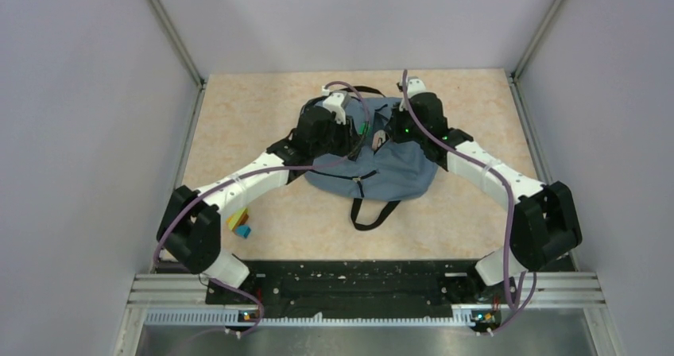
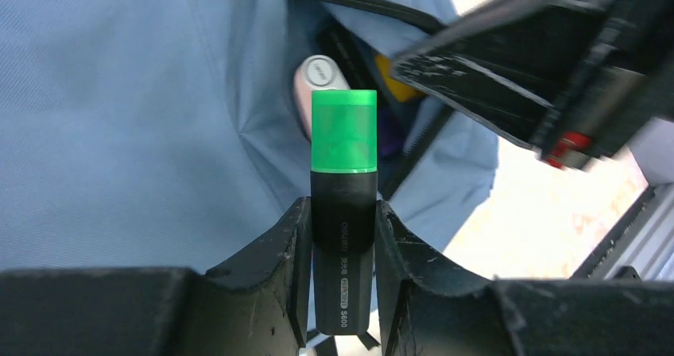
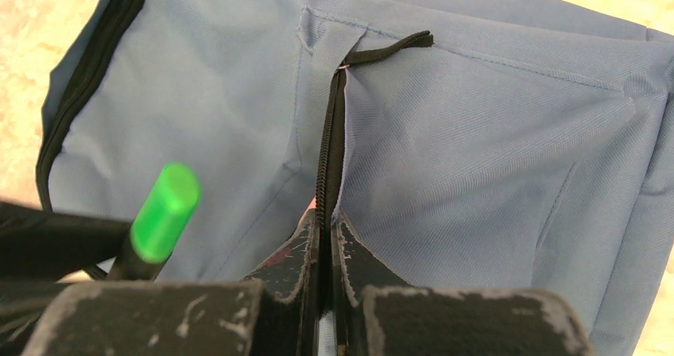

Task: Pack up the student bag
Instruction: Pick up the stationery from the center of the board, then place the stationery in the student bag.

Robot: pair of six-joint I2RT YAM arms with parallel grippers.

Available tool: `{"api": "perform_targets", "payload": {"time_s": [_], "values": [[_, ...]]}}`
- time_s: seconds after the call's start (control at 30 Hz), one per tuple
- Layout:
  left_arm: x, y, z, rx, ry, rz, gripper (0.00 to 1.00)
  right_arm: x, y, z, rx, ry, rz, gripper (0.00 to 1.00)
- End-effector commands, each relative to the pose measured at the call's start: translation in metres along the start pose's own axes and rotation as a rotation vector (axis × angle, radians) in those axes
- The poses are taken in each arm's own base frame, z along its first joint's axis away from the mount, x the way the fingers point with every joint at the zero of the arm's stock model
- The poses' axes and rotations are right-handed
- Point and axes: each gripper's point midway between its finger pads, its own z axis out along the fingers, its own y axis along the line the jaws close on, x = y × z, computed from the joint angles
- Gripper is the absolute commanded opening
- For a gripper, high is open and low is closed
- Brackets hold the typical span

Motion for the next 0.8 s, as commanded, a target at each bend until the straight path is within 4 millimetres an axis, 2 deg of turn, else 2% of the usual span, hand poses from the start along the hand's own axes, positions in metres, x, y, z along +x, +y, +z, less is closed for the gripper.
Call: {"api": "perform_targets", "payload": {"time_s": [0.0,0.1,0.23,0.4,0.6,0.77], "values": [[-0.029,0.003,0.011,0.022,-0.055,-0.066,0.23,-0.039,0.012,-0.022,-0.057,-0.128,0.017,0.00],[-0.029,0.010,0.023,0.032,-0.052,-0.092,0.22,-0.040,0.015,-0.024,-0.074,-0.133,0.021,0.00],[-0.032,0.004,0.035,0.080,-0.047,-0.100,0.22,-0.040,0.015,-0.024,-0.075,-0.135,0.022,0.00],[-0.027,-0.002,0.055,0.113,0.040,-0.111,0.22,-0.039,0.016,-0.026,-0.080,-0.135,0.022,0.00],[-0.018,0.005,0.065,0.072,0.103,-0.133,0.22,-0.041,0.014,-0.029,-0.068,-0.145,0.018,0.00],[-0.011,0.006,0.063,0.066,0.127,-0.141,0.22,-0.043,0.011,-0.030,-0.053,-0.156,0.014,0.00]]}}
